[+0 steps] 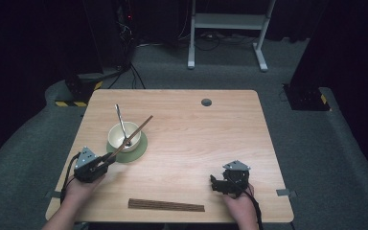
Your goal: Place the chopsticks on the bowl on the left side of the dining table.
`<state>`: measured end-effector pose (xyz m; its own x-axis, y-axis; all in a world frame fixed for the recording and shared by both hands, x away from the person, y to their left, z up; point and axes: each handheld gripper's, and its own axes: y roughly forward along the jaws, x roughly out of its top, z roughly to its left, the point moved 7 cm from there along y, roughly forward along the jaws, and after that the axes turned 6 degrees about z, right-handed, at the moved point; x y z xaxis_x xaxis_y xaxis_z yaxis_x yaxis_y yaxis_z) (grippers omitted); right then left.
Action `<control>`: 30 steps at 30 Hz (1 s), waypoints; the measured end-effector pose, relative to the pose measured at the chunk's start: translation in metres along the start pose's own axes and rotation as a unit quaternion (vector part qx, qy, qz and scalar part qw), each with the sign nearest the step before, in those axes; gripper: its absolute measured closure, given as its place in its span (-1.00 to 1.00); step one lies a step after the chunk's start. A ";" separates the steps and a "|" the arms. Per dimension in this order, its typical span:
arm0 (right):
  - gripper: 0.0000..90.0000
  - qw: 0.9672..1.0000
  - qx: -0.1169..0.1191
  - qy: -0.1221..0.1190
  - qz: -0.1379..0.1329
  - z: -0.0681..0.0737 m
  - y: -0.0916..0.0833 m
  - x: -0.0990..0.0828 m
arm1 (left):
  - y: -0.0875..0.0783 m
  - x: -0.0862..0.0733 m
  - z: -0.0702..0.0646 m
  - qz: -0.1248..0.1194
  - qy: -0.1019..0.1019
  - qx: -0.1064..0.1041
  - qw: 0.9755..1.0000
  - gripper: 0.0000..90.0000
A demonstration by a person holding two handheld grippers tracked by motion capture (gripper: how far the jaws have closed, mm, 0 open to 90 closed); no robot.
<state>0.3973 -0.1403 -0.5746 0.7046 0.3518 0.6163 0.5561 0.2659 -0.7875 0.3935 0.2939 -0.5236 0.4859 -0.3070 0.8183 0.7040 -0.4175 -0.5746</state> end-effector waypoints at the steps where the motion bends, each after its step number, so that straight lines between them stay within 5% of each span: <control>1: -0.82 1.000 0.000 0.000 0.000 0.000 0.000 0.000 | 0.000 0.000 0.001 -0.001 -0.003 0.000 1.000 0.68; 14: -0.81 1.000 0.003 -0.002 -0.001 0.000 -0.001 -0.001 | 0.000 0.001 0.000 -0.004 -0.001 -0.004 1.000 0.65; 20: -0.72 1.000 0.000 -0.001 -0.006 -0.002 -0.002 0.000 | 0.002 0.001 0.000 -0.001 -0.006 -0.001 1.000 0.33; 24: -0.72 1.000 0.004 0.009 -0.012 -0.002 -0.004 0.002 | 0.001 0.001 0.000 -0.001 -0.006 0.001 1.000 0.30; 29: -0.72 0.999 0.003 -0.009 -0.053 0.017 -0.017 0.022 | 0.001 0.001 0.003 -0.001 -0.007 0.006 1.000 0.27; 30: -0.70 0.998 0.018 -0.015 -0.056 0.029 -0.021 0.029 | 0.001 0.001 0.004 -0.001 -0.006 0.009 1.000 0.26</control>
<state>0.3931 -0.1094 -0.5407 0.6249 0.3450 0.7003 0.6135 0.3377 -0.7138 0.3964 0.2965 -0.5229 0.4905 -0.2966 0.8194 0.7140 -0.4023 -0.5730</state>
